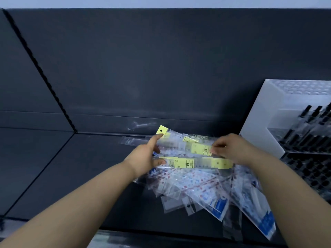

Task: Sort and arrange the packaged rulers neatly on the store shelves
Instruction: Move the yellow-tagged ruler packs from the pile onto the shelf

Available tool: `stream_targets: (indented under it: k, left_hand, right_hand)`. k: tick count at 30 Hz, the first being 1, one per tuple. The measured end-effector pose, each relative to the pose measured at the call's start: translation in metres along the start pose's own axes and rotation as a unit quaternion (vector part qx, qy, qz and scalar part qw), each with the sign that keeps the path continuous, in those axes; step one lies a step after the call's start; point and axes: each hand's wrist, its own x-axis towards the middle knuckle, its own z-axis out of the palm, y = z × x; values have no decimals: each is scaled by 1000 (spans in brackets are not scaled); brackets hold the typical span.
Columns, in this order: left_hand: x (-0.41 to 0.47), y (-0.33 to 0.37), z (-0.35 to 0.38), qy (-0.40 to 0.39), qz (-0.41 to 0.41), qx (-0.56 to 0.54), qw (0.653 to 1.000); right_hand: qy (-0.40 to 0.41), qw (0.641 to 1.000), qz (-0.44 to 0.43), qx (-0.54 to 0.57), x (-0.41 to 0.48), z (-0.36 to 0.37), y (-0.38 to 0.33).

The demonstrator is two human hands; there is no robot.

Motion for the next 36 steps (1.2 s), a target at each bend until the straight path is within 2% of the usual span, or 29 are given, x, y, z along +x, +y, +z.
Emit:
stream_targets:
  k: [2,4,6,8,10,12,13,15,17,20,22,25,28,36]
  left_hand:
    - [-1,0,2,0,2,-12,1000]
    - [-2,-2,4,-2,1,-6,1000]
    - [-2,-3,5,1,29,44,999]
    - [-3,-3,6,9,69,78,995]
    - [-3,0,6,13,96,90,991]
    - [-1,6,9,18,109,97,989]
    - [0,8,11,19,111,102,988]
    - [3,12,17,20,116,116,986]
    - [4,13,22,20,120,125,985]
    - [4,14,24,19,123,130,984]
    - [6,14,24,16,131,128,983]
    - [6,15,23,22,142,116,983]
    - [5,14,24,42,159,109,980]
    - [6,11,24,89,206,177,958]
  right_hand:
    - [39,999,26,-17,8,-4,1]
    - [58,991,55,-110,13,-1,-2]
    - [81,976,40,-198,13,9,-6]
    - [85,982,-37,-165,6,15,-14]
    - [6,987,-93,-129,0,24,-17]
    - [-51,980,-96,-169,-4,33,-17]
    - [-46,980,-92,-172,-3,36,-15]
    - [-1,990,-90,-108,3,39,-13]
    - [47,996,-47,-53,19,36,-7]
    - [26,991,47,-127,39,30,0]
    - [8,983,66,-170,45,29,0]
    - [39,978,54,-196,50,29,-5]
    - [60,987,56,-136,49,27,-8]
    - [212,975,-11,-59,30,1,-14]
